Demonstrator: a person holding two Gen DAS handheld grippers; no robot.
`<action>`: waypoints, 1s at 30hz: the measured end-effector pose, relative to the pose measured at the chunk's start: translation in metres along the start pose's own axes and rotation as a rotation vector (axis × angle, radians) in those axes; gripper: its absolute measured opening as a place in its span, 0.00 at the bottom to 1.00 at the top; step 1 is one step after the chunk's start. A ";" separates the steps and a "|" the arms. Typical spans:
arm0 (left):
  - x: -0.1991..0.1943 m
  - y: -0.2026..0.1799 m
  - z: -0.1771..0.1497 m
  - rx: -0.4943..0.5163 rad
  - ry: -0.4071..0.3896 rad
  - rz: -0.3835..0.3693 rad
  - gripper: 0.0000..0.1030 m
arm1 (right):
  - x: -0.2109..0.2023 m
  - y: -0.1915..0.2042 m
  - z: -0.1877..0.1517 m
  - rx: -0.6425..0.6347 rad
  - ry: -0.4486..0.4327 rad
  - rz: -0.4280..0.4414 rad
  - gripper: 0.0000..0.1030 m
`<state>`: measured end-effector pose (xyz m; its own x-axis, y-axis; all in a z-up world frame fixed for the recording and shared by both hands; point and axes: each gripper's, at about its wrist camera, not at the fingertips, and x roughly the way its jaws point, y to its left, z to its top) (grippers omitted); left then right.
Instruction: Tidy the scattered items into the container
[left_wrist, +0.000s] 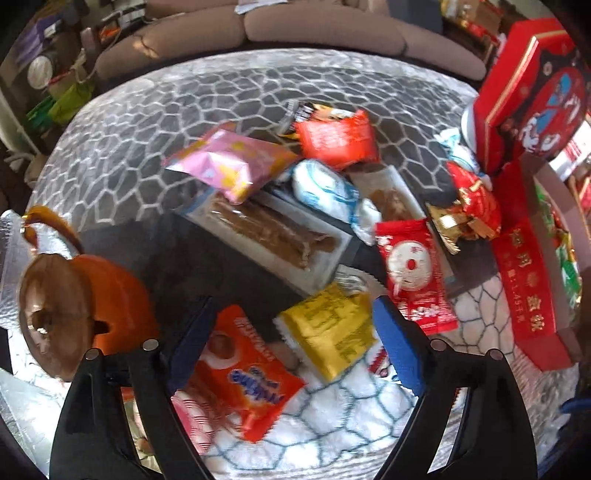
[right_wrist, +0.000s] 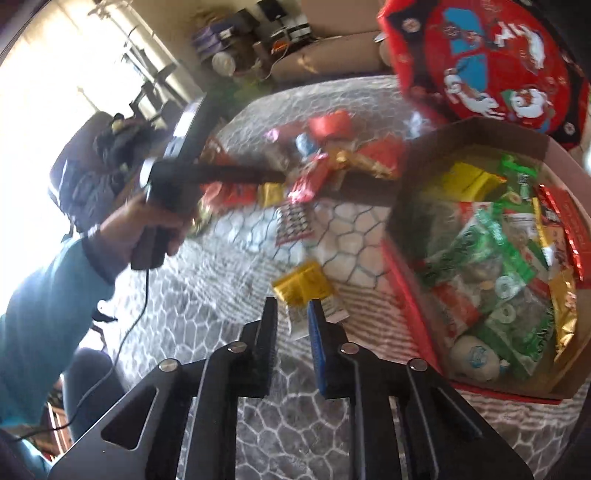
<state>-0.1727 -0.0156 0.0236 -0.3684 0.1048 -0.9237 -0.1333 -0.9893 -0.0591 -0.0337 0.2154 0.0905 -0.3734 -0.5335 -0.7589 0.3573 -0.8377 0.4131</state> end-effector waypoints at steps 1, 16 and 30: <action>0.000 -0.004 0.000 0.024 -0.004 0.005 0.82 | 0.004 -0.001 -0.001 0.006 0.004 0.007 0.19; -0.042 -0.015 -0.020 0.034 -0.097 -0.122 0.10 | 0.020 -0.009 -0.018 0.032 0.037 -0.043 0.28; -0.058 -0.064 -0.052 0.119 -0.045 -0.303 0.19 | 0.047 0.013 -0.027 -0.185 0.045 -0.300 0.51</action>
<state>-0.0950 0.0367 0.0612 -0.3355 0.3994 -0.8532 -0.3483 -0.8941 -0.2816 -0.0236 0.1823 0.0472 -0.4487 -0.2581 -0.8556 0.3879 -0.9188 0.0738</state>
